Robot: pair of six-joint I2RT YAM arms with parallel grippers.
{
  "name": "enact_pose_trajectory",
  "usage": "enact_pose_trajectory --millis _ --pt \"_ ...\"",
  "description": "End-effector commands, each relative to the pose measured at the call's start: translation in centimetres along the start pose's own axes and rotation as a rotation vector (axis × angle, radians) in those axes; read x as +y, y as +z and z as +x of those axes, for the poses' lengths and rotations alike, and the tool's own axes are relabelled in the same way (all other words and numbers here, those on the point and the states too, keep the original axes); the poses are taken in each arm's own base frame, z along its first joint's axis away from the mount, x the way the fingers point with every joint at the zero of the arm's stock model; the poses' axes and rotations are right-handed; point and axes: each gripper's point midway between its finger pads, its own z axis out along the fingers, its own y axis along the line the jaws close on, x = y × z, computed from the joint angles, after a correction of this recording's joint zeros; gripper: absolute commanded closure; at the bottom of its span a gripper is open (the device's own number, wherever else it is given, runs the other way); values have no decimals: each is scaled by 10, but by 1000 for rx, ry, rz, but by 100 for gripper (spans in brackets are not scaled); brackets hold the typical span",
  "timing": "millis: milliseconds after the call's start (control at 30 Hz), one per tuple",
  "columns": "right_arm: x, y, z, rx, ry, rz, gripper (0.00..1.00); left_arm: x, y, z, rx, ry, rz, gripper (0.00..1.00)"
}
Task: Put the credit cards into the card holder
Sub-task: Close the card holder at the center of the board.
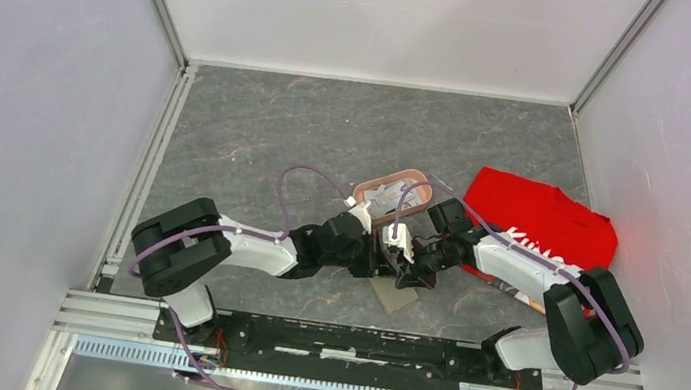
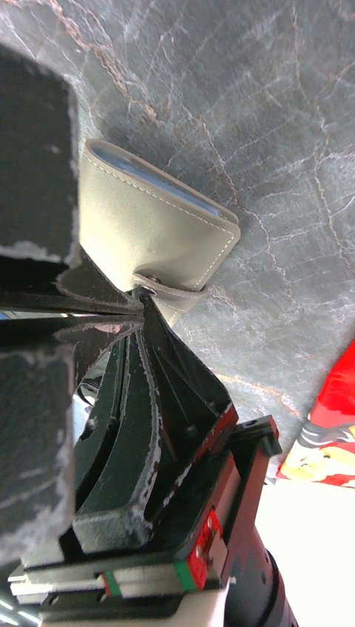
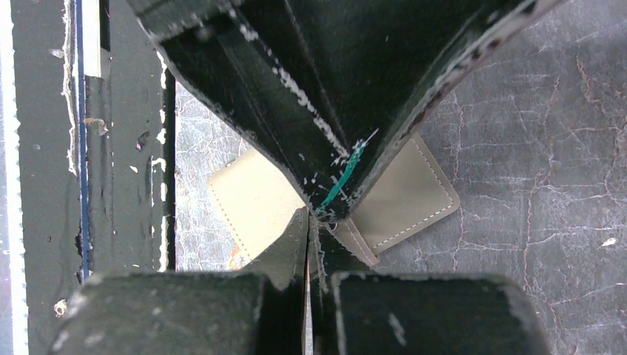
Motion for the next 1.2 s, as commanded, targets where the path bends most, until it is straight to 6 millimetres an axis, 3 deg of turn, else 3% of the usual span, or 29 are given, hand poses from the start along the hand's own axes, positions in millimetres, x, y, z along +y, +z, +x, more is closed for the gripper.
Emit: enact_pose_trajectory --millis 0,500,633,767,933,1067,1167 --pt "-7 0 -5 3 -20 11 100 -8 8 5 26 -6 67 95" --pt "-6 -1 -6 -3 -23 2 100 32 22 18 56 -26 -70 98" --pt "-1 -9 -20 -70 -30 -36 85 49 19 22 64 -22 -137 98" --pt "6 -23 -34 -158 -54 -62 79 58 17 27 68 -24 -157 98" --pt "-1 -25 -32 -160 -34 -17 80 60 19 27 72 -24 -162 98" --pt "-15 -21 -26 -130 -1 48 89 60 19 28 74 -23 -163 98" --pt "-17 -15 -21 -97 2 64 90 62 19 29 76 -24 -166 98"
